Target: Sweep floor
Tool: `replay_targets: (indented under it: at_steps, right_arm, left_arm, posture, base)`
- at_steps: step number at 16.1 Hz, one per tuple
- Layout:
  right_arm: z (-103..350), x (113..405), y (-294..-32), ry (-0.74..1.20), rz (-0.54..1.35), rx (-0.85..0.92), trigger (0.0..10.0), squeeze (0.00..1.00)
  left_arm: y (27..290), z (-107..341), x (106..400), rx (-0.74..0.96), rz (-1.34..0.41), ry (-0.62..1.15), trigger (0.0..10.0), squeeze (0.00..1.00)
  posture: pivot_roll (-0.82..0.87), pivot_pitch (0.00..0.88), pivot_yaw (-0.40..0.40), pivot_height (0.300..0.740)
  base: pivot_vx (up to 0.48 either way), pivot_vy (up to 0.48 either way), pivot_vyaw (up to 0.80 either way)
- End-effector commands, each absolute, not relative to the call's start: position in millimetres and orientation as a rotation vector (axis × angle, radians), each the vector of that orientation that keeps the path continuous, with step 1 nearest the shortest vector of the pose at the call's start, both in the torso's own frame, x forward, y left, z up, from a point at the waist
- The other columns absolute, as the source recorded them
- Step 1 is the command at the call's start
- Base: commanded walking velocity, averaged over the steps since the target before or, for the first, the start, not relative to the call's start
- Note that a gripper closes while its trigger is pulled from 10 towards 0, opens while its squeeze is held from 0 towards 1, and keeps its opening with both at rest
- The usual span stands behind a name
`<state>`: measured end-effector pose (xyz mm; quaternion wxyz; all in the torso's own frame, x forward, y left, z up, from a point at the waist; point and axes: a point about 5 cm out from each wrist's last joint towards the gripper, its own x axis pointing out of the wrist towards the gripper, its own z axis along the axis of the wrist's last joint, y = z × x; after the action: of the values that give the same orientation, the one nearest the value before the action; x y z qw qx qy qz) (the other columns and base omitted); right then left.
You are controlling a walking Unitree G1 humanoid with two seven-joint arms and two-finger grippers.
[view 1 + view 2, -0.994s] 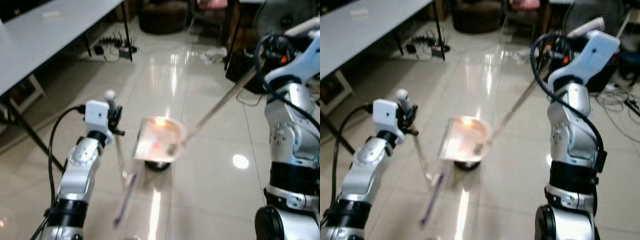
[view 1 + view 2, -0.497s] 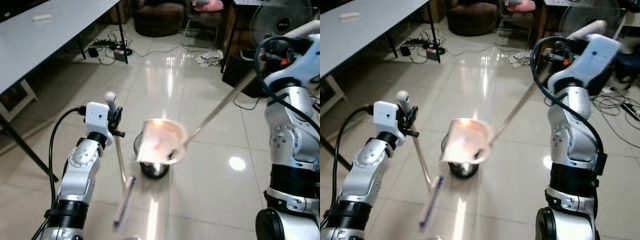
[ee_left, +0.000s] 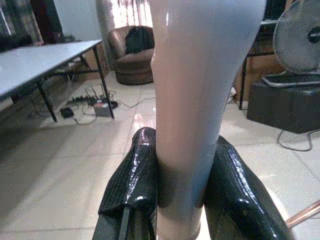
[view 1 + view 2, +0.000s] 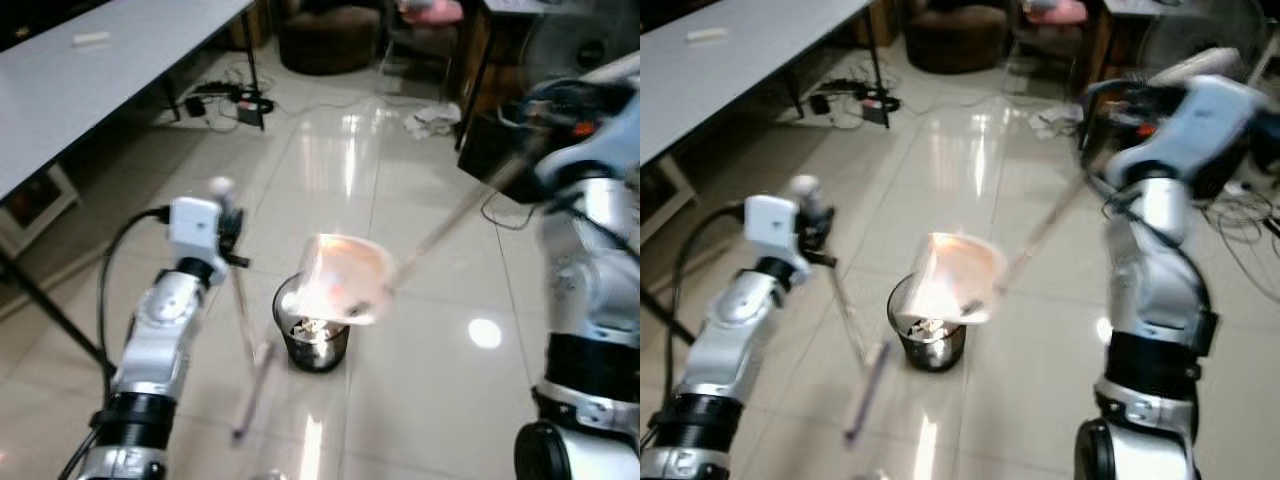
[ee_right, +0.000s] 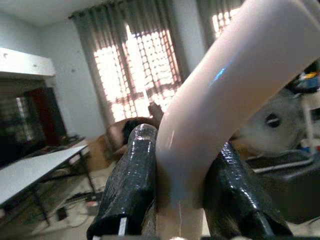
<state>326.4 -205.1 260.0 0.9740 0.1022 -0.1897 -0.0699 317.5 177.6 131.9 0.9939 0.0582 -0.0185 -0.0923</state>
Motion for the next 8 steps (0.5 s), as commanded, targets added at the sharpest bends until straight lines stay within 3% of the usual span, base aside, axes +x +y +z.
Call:
replay_targets:
  at_steps: [1,6,8]
  right_arm:
    - [269.4,319.7,-212.6,-0.442,-0.153,0.203,10.0,0.0]
    - [265.4,320.2,-205.5,-0.421,-0.118,0.168,10.0,0.0]
    - [264.7,320.5,-202.8,-0.412,-0.109,0.143,10.0,0.0]
  left_arm:
    - [171.9,136.3,318.4,0.134,-0.204,-0.061,10.0,0.0]
    - [188.7,122.5,309.7,0.155,-0.169,-0.009,10.0,0.0]
    - [192.9,123.3,307.0,0.154,-0.155,-0.004,10.0,0.0]
  posture:
    - [0.03,0.011,0.049,0.74]
    - [0.04,0.031,0.043,0.74]
    - [0.04,0.034,0.043,0.74]
  base:
    - [0.405,0.0,0.0]
    - [0.406,0.0,0.0]
    - [0.409,0.0,0.8]
